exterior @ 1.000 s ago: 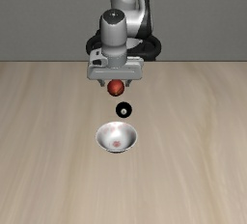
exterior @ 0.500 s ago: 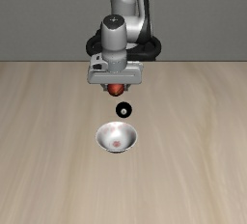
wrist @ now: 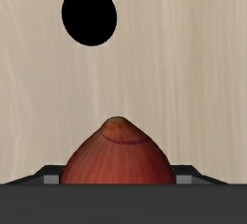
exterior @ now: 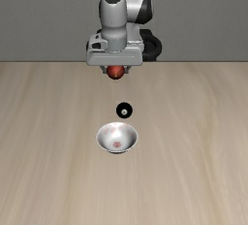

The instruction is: Pick up the onion and put it on the bowl

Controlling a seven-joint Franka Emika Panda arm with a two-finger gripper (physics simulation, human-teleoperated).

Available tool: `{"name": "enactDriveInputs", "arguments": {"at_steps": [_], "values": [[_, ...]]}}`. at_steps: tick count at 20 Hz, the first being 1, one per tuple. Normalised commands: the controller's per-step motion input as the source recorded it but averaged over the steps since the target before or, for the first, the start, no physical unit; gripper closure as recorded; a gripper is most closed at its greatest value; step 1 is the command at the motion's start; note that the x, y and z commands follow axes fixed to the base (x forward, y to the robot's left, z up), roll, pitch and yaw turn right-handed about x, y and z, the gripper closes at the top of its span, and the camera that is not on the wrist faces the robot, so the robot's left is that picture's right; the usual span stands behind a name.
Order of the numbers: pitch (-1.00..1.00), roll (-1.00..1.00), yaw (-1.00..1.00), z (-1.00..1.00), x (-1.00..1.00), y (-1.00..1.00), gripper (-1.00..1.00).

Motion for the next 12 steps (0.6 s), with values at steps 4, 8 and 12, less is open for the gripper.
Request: {"name": "enactDriveInputs", "arguments": {"at_steps": [4, 8, 12], "values": [[0.0, 0.0, 0.0, 0.5, 0.5, 0.0, 1.0], [0.0, 0.0, 0.0, 0.0, 1.0, 0.0, 1.0], [0.0, 0.0, 0.0, 0.0, 1.0, 0.0, 1.0]]}}
